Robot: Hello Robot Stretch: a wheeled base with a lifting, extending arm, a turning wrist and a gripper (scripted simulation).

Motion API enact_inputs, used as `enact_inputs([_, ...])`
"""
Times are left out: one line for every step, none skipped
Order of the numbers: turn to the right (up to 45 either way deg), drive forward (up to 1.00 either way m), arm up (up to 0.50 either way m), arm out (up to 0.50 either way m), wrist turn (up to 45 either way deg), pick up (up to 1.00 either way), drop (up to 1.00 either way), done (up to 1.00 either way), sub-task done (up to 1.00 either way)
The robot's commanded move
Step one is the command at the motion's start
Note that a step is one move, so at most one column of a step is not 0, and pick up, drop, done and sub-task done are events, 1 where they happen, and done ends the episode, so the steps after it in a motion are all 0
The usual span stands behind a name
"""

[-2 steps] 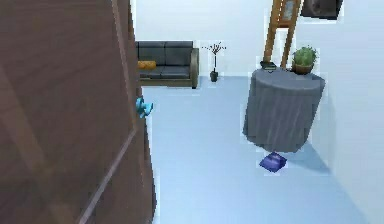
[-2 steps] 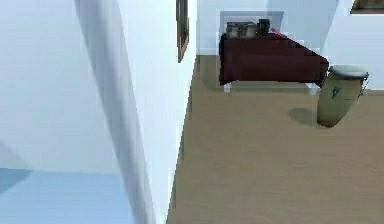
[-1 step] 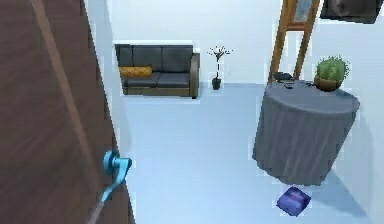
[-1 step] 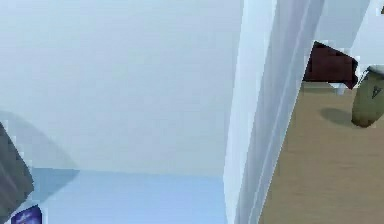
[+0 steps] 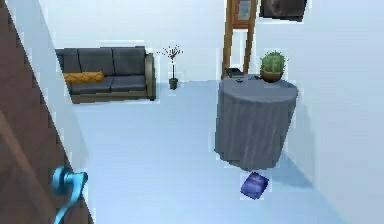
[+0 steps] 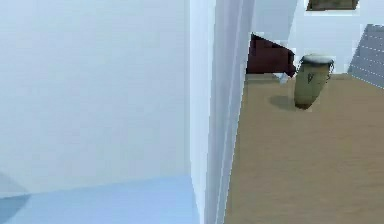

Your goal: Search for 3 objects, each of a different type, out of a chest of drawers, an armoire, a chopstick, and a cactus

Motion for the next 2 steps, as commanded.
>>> enact_inputs([0.0,1.0,0.0,0.0,0.0,0.0,0.0,0.0,0.0])
enact_inputs([0.0,0.35,0.0,0.0,0.0,0.0,0.0,0.0,0.0])
